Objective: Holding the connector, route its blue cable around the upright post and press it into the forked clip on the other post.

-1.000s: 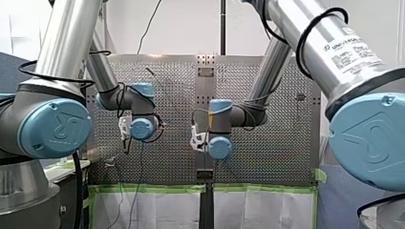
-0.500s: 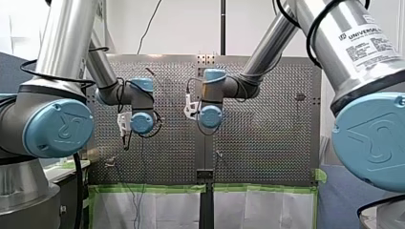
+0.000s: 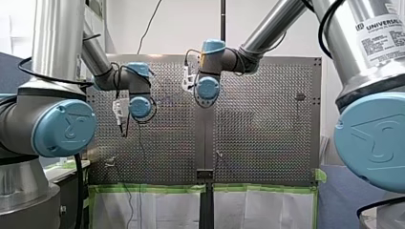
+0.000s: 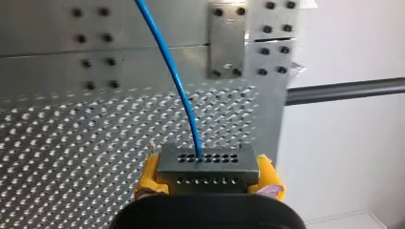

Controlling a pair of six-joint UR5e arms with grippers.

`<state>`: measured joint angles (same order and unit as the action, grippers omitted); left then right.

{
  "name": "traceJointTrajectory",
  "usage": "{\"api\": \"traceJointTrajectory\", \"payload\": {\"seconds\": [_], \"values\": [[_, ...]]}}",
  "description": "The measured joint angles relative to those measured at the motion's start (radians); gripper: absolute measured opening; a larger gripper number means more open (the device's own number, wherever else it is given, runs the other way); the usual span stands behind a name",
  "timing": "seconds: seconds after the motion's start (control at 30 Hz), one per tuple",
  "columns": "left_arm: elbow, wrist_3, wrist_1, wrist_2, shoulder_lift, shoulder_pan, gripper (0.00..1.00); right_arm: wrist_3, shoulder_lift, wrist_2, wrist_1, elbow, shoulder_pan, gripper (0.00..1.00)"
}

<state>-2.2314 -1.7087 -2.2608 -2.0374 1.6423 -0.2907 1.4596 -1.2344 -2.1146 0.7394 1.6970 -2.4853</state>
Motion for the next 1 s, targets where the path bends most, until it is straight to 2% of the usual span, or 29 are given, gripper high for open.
{"api": "traceJointTrajectory", "payload": {"seconds": [0.23, 0.4, 0.53, 0.73, 1.0], "values": [[0.033, -0.050, -0.061, -0.017, -0.061, 0.027, 0.00, -0.002, -0.008, 0.001, -0.060, -0.026, -0.002, 0.00], [0.064, -0.080, -0.105, -0.027, -0.105, 0.046, 0.00, -0.018, -0.009, 0.003, -0.103, -0.059, -0.001, 0.00], [0.095, -0.087, -0.138, -0.028, -0.138, 0.060, 0.00, -0.034, -0.010, 0.006, -0.137, -0.091, -0.001, 0.00], [0.146, -0.095, -0.190, -0.022, -0.189, 0.080, 0.00, -0.045, -0.010, 0.012, -0.188, -0.141, 0.002, 0.00], [0.208, -0.091, -0.260, -0.012, -0.218, 0.104, 0.00, -0.059, -0.010, 0.037, -0.253, -0.205, 0.007, 0.00]]}}
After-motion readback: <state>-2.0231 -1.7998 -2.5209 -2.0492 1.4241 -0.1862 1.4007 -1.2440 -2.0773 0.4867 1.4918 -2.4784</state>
